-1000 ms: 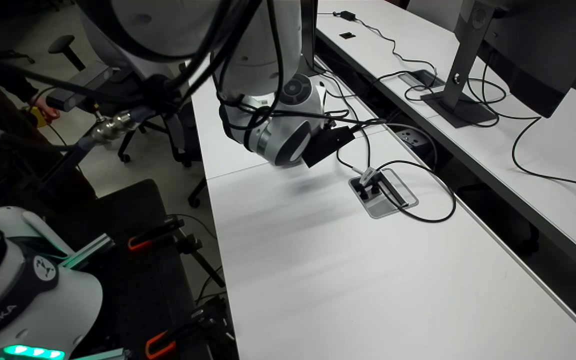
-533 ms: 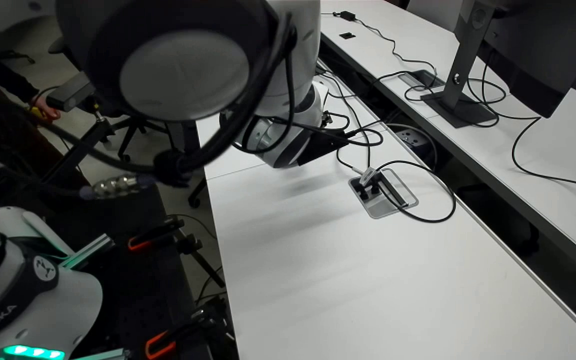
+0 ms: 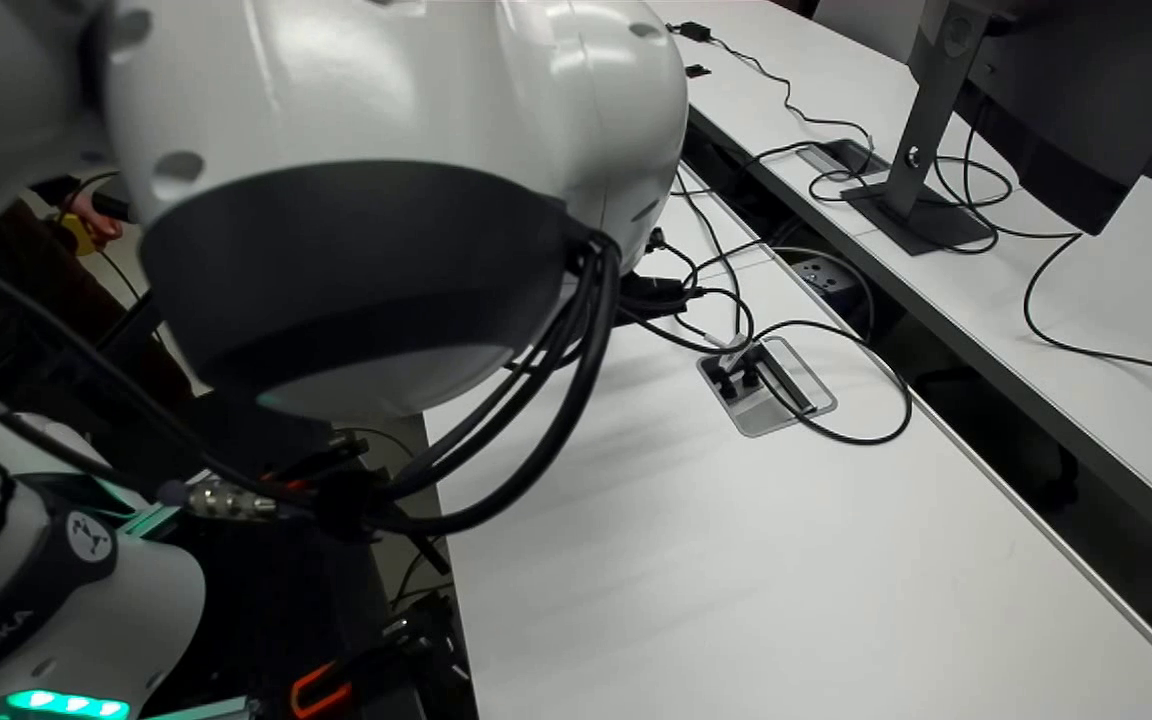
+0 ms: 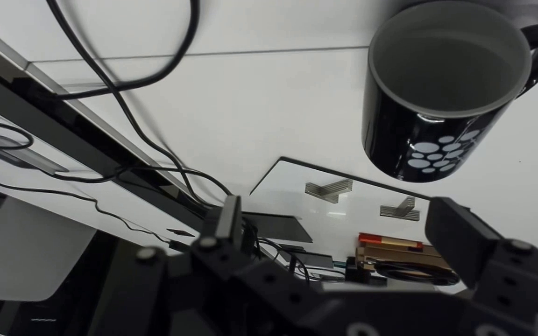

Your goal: Pick up the black mug and place it upright on the table

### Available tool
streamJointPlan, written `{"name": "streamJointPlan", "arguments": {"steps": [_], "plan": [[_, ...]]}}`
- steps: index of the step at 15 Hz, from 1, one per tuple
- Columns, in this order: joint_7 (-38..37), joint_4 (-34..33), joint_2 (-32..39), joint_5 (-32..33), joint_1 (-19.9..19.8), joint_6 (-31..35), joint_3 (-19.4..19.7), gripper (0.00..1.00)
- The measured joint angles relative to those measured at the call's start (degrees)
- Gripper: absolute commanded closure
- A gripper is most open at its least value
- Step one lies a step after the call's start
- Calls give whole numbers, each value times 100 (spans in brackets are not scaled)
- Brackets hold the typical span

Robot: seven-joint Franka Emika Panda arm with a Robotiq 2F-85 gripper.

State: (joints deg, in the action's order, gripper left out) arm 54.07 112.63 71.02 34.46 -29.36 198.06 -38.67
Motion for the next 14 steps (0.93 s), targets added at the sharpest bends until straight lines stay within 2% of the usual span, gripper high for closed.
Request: {"name": "streamJointPlan", "arguments": {"steps": [3,5,7,10,14], "plan": [[-91,-8,-8,1,37,1,5,0],[-268,-32,63,357,-90,-5,-107,0],[-581,-19,320,866,-438,-22,-487,0],[-669,15,830,1042,-887,-150,-1072,0],[-736,-12,1317,1022,-1093,-288,-1390,0]]}}
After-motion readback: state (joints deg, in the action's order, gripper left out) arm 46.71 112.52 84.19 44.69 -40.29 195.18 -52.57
